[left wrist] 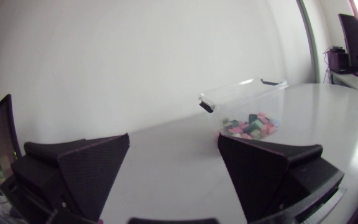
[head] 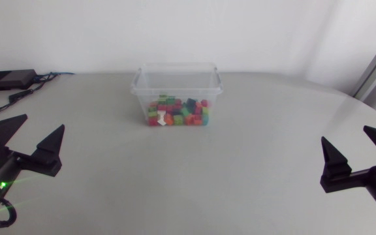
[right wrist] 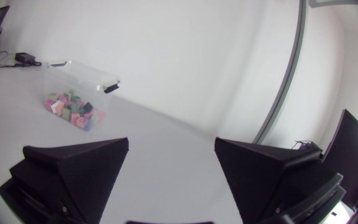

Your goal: Place the duplo bricks in the container

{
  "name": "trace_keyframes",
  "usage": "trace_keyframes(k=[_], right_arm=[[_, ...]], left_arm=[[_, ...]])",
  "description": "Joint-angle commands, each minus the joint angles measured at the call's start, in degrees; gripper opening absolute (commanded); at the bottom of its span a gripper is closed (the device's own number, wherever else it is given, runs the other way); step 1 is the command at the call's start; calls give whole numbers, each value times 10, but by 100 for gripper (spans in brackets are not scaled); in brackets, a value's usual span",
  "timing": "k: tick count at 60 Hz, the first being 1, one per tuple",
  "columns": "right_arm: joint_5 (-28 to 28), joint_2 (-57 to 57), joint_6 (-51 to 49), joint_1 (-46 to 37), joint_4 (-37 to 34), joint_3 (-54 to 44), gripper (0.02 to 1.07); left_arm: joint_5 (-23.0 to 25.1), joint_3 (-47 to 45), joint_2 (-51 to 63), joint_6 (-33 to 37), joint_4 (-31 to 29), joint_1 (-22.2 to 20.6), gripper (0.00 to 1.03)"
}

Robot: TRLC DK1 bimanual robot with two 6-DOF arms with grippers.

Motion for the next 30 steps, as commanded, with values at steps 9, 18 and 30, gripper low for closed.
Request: trace_keyframes(k=[9, 18, 30], right_arm=[[-14, -20, 66, -14, 38, -49, 102], [-24, -33, 104, -22, 60, -76, 102], [-38, -49, 154, -32, 90, -112, 102]], left_arm=[[-29, -41, -65, -60, -26, -18, 99], [-50, -63, -110, -91, -45, -29, 99], [-78, -92, -169, -131, -69, -44, 99]])
